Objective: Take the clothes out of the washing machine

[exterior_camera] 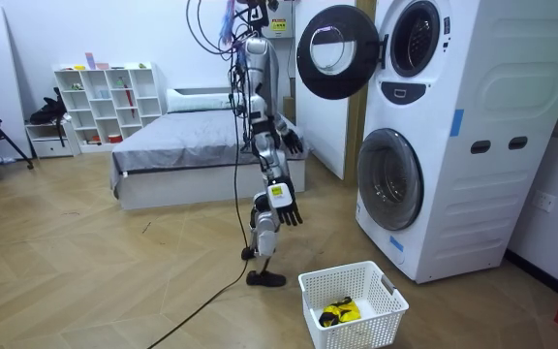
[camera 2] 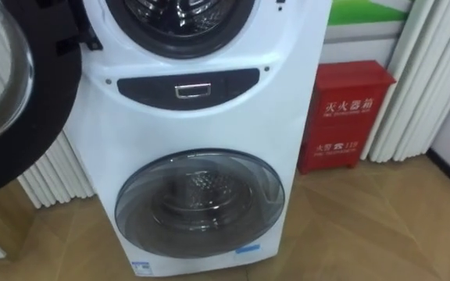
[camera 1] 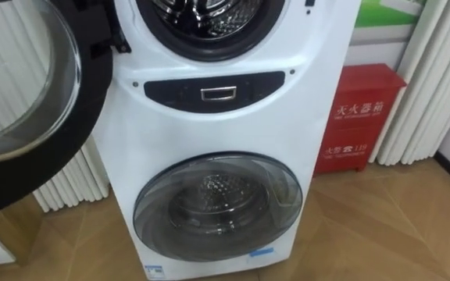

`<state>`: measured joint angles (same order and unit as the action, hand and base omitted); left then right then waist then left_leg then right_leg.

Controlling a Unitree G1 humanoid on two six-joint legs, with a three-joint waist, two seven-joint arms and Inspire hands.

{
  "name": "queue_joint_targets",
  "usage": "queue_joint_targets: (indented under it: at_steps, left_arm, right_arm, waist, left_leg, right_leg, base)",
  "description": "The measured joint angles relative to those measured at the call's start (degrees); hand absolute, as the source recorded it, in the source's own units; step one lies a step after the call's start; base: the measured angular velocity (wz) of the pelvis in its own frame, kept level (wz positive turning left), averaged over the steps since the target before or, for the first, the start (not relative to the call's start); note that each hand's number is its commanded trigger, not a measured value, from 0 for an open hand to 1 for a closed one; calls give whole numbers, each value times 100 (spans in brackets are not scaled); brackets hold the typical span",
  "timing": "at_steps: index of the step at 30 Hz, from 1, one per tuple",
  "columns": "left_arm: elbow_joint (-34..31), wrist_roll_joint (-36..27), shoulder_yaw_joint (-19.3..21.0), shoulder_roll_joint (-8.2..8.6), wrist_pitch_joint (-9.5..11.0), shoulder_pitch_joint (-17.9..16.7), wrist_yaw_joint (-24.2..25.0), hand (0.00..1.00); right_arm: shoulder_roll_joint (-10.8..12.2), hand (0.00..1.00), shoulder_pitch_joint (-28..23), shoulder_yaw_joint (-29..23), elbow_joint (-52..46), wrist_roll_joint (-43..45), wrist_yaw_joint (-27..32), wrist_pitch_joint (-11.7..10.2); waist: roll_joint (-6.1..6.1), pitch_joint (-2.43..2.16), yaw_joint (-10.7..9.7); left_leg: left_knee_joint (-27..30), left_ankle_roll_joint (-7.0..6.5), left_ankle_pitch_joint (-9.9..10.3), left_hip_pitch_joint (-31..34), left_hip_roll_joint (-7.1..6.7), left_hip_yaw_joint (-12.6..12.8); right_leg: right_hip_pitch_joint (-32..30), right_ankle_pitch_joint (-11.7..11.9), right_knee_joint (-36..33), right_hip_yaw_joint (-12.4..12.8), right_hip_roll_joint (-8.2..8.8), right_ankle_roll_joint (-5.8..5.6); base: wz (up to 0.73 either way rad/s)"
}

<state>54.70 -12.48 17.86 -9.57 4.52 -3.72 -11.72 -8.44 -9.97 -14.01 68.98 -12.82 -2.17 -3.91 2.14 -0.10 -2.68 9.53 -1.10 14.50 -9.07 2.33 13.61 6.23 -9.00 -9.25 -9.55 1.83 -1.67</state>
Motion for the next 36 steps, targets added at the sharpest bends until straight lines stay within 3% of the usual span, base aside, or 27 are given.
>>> queue_joint_targets:
  at_steps: [2,5,8,12,16,20,24,30,36]
  left_arm:
    - [-172,-360,305,-263,-2,141,-78,0]
    - [-300,-514,451,-677,-2,329,-293,0]
    - [-528,-583,647,-943,-8,421,-345,0]
    - [-480,-625,916,-1272,-174,681,-384,0]
    - [-736,-897,1068,-1582,-330,817,-384,0]
    - [-870,-915,1080,-1995,-339,931,-384,0]
    - [-991,-783,1087,-2156,-383,1103,-383,0]
    - [-1357,-555,1077,-2585,-619,1288,-414,0]
    - [-1530,-313,1042,-2628,-905,1456,-331,0]
  right_arm:
    - [-6,0,-20,-271,-14,37,-44,0]
    - [-105,0,-34,-370,-17,34,-58,1]
    - [-145,0,-39,-574,-5,179,-99,27]
    - [-168,0,-78,-772,-18,309,-158,98]
    - [-274,0,-279,-997,-63,288,-129,157]
    - [-300,0,-382,-1104,-48,311,-108,216]
    - [-303,0,-470,-1098,-53,442,-114,274]
    - [-358,0,-526,-1102,-291,565,-108,280]
    - [-462,0,-528,-1375,-315,691,-154,280]
  waist:
    - [-21,34,-13]
    - [-12,50,2]
    - [8,36,-4]
    - [57,8,6]
    - [162,-57,66]
    - [191,-45,78]
    - [193,-43,158]
    - [229,-30,128]
    - [201,-18,125]
  left_leg:
    - [0,0,0,-6,-11,-187]
    - [-3,0,0,9,-11,-220]
    - [-11,0,0,49,-16,-222]
    - [-10,0,0,70,-10,-212]
    - [-9,1,0,37,-15,-181]
    - [9,1,0,40,-17,-238]
    - [3,1,0,80,-18,-273]
    - [18,3,-1,152,-22,-337]
    - [35,1,-4,163,-77,-480]
  right_leg:
    - [52,0,66,-26,-1,0]
    - [41,-1,58,-43,-2,0]
    - [-4,-1,57,-6,-3,0]
    - [10,-1,55,38,-18,1]
    - [15,-1,52,119,-21,1]
    - [0,-3,59,47,-14,3]
    - [-29,-3,44,55,-16,4]
    - [-25,-1,44,8,-18,8]
    - [-43,-2,66,-7,-1,8]
  base:
    - [4]
    - [6]
    - [-2]
    - [-2]
    - [-6]
    - [-1]
    - [1]
    - [5]
    - [12]
